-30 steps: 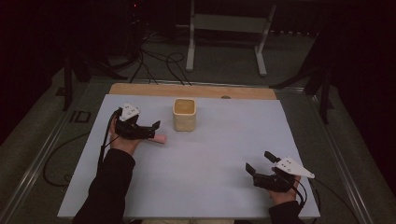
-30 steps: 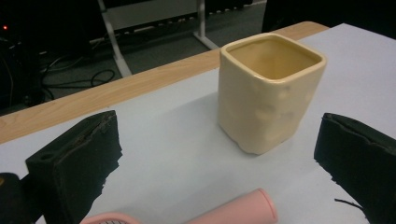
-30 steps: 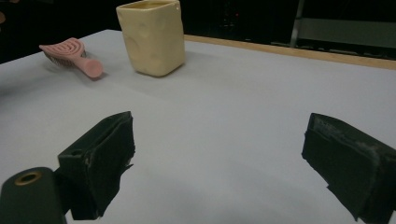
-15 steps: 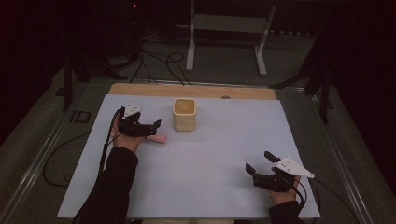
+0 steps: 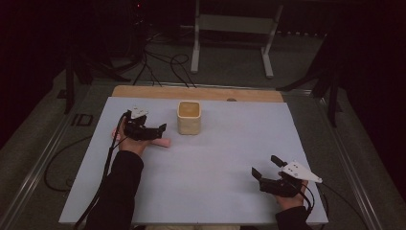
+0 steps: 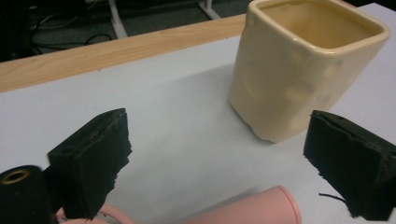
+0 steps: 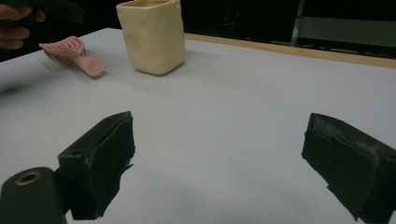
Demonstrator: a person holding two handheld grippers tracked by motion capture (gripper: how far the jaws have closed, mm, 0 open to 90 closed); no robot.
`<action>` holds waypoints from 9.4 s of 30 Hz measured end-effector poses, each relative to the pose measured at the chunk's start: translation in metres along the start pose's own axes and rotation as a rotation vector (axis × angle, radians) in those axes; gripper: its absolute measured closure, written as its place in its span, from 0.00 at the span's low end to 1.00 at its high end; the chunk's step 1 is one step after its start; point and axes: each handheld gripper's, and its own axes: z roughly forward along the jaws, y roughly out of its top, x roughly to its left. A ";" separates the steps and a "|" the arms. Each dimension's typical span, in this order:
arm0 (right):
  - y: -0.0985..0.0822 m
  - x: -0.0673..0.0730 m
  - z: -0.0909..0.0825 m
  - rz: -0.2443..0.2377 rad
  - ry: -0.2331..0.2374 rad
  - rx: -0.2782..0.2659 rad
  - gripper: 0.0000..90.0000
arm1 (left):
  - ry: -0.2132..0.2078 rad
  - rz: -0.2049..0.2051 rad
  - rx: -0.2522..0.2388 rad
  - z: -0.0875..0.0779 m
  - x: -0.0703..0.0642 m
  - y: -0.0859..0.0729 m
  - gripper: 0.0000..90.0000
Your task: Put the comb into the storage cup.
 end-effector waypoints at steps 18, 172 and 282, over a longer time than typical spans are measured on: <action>0.000 0.000 0.000 -0.002 0.004 -0.002 0.10 | 0.030 -0.041 0.103 0.015 0.000 -0.007 0.73; 0.001 0.006 0.004 -0.028 0.026 -0.003 0.10 | 0.046 0.023 -0.221 -0.156 -0.001 -0.119 0.00; -0.001 0.013 0.009 -0.059 0.014 0.005 0.10 | 0.051 0.217 0.163 -0.090 0.029 -0.012 0.00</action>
